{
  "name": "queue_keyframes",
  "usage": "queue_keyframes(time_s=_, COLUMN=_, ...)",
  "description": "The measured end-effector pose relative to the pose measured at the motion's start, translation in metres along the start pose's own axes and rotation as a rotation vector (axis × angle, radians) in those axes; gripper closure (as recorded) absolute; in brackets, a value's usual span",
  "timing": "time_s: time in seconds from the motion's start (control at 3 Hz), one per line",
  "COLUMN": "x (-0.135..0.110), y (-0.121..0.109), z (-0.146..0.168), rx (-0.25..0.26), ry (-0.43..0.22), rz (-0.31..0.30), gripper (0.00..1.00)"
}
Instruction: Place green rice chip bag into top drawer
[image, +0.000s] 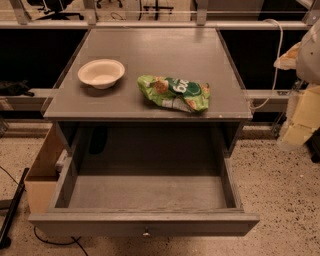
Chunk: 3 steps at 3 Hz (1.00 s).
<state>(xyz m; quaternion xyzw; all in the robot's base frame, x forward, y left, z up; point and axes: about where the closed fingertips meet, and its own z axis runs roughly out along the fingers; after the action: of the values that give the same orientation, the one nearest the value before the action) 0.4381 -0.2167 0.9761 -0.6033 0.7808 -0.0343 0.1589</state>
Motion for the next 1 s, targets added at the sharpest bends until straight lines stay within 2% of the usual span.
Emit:
queue_keyframes(time_s=0.33, x=0.000, y=0.000, z=0.000, rx=0.000, ry=0.000, rz=0.000, gripper=0.00)
queue_keyframes(time_s=0.67, x=-0.008, y=-0.008, z=0.004, rx=-0.023, ry=-0.021, rz=0.006, gripper=0.00)
queue_keyframes(time_s=1.0, x=-0.042, y=-0.031, z=0.018, rx=-0.053, ry=-0.129, rz=-0.012, gripper=0.00)
